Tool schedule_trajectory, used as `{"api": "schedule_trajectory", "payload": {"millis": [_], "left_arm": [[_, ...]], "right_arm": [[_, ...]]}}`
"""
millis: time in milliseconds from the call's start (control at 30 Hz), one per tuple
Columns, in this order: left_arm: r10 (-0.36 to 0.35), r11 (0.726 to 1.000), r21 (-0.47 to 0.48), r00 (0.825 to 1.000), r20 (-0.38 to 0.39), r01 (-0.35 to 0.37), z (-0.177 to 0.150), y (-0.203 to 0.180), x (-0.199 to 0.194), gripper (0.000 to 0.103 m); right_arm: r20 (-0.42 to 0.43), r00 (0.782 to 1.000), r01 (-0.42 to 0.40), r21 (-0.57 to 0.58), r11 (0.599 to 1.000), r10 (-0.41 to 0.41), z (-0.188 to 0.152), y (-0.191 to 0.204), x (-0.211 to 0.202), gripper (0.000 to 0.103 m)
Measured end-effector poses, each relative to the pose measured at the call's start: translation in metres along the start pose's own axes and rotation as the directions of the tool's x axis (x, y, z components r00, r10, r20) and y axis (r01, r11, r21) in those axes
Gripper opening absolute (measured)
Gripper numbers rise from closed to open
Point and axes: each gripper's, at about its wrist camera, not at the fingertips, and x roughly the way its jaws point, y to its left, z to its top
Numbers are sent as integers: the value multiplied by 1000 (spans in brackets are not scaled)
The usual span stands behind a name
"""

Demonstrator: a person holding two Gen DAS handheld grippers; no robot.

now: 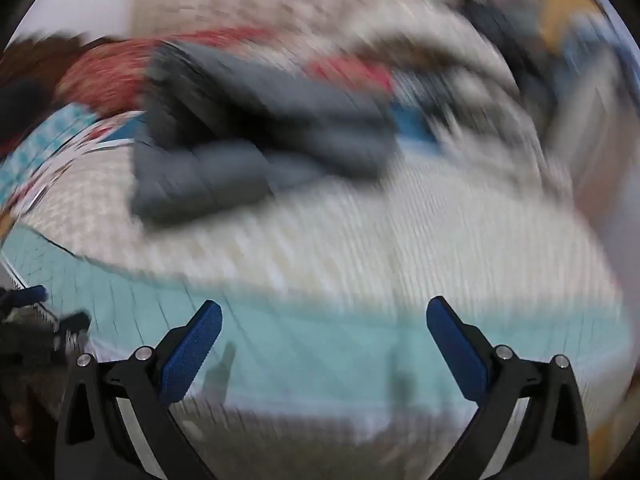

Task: Fold large clothes
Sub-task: 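Move both grippers toward the grey puffer jacket on the bed, then grasp the grey jacket with the right gripper and lift it up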

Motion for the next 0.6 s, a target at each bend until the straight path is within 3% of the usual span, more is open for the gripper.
{"api": "schedule_trajectory", "payload": {"millis": [133,233,267,300,333,500,600], "left_arm": [[73,997,6,995,73,-74,4,30,-11,94],[120,992,13,985,120,-123,9,49,-19,89],[139,990,17,981,136,-143,12,52,-21,86],[153,987,22,977,151,-158,13,52,-26,85],[171,983,35,969,180,-180,21,54,-29,84],[183,968,100,919,350,-231,56,29,-49,84],[159,957,142,866,474,-254,83,-9,-67,85]], "right_arm": [[100,992,93,-140,986,-80,82,25,56,51],[50,988,154,-225,962,-147,131,37,121,49],[20,992,123,-234,964,-122,144,37,132,15],[-38,998,40,-226,973,-49,159,34,138,0],[-67,998,-10,-177,984,-2,175,25,135,0],[158,981,-94,-112,989,111,236,-18,31,0],[275,956,-70,-135,988,105,263,-47,-42,0]]}}
